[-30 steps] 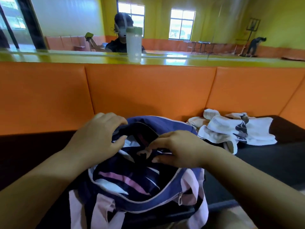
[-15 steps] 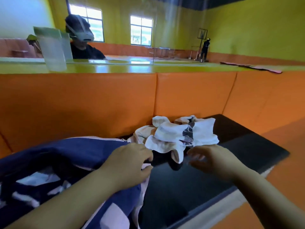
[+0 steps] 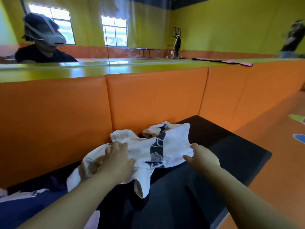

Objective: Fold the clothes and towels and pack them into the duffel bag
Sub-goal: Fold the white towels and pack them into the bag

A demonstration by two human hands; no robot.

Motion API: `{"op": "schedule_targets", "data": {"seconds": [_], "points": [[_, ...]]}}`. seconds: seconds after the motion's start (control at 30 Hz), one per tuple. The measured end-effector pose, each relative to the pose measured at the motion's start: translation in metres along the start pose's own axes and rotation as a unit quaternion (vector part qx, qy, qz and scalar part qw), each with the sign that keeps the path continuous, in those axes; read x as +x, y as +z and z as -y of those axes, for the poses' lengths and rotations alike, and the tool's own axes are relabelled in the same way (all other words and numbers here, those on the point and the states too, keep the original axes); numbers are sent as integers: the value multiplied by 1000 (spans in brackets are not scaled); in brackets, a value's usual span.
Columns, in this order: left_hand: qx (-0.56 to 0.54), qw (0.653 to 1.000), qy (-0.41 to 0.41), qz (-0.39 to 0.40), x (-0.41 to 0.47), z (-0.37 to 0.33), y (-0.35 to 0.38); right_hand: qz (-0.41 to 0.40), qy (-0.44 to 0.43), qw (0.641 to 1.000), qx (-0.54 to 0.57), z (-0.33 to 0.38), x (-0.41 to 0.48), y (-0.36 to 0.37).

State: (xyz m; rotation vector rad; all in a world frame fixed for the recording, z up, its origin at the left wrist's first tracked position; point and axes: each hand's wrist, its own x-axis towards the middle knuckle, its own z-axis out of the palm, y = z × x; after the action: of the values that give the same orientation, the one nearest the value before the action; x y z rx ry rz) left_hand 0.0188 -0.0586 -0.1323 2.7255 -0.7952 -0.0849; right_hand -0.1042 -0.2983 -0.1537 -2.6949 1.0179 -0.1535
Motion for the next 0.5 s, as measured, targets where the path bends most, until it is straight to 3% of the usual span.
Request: {"op": "schedule_targets", "data": {"seconds": [0.3, 0.4, 0.5], "points": [[-50, 995, -82, -2, 50, 9, 28, 76, 105, 987, 99, -11, 59, 30], [-96, 992, -81, -26, 49, 12, 32, 64, 142, 983, 100, -8, 65, 35], [-147, 986, -75, -36, 43, 12, 27, 52, 138, 972, 184, -10, 62, 39]]}}
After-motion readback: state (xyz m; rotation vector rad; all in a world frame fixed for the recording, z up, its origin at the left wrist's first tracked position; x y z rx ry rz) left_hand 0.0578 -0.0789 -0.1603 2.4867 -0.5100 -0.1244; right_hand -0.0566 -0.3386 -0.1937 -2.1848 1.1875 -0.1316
